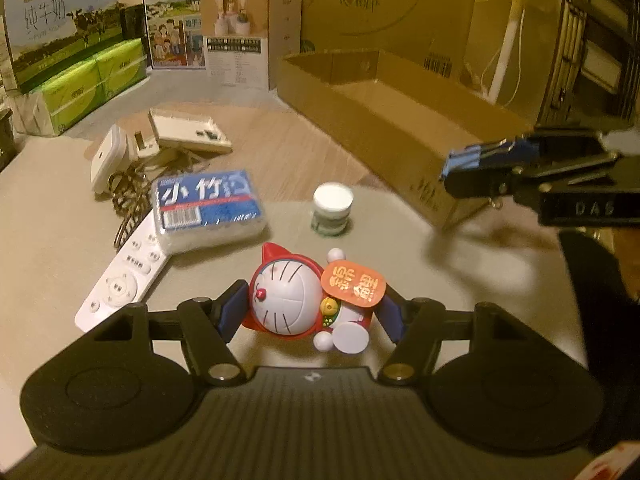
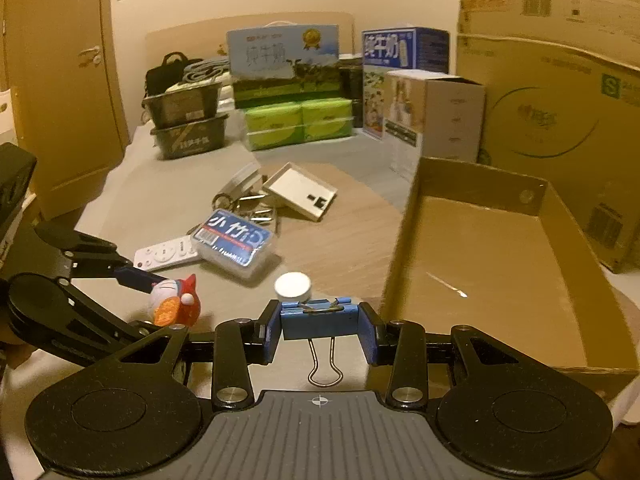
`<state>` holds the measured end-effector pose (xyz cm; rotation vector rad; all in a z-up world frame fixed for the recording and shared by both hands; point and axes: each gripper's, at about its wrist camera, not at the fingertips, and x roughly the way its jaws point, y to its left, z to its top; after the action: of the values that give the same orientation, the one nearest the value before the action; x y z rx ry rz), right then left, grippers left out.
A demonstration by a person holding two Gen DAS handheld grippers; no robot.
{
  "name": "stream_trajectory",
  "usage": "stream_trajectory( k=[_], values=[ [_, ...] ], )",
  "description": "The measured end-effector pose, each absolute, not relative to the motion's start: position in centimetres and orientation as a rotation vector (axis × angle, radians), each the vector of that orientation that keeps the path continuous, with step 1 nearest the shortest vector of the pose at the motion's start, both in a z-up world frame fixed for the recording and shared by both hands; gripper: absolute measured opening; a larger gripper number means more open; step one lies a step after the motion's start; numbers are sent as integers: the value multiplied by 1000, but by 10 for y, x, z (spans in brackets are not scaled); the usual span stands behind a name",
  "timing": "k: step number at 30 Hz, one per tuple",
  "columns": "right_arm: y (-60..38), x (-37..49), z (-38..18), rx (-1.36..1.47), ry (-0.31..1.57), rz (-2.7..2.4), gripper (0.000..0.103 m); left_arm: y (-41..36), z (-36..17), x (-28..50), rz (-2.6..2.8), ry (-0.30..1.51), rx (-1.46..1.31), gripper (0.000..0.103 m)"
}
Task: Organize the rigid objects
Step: 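Carry the Doraemon figure into the cardboard box and release it while the right gripper drops the clip there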
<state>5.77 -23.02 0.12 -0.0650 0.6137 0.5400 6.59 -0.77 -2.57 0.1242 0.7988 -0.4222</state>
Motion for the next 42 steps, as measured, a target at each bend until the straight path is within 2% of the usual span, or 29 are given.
stream_trajectory(
  k=[8,17,34,37,42],
  values=[
    [-264,68,21,-27,594,441,40,-40,10,83,-405,762,63,64],
    [-320,103,20,24,658,296,40,-102,34,115,-409,724,-9,64],
    [-372,142,4,118,700,226,40,-163,22,153,-394,729,-21,65],
    [-374,143,2,133,706,218,40,-167,21,152,-373,712,13,72],
    [-375,141,2,149,710,215,40,-159,22,150,-360,717,9,72]
  ],
)
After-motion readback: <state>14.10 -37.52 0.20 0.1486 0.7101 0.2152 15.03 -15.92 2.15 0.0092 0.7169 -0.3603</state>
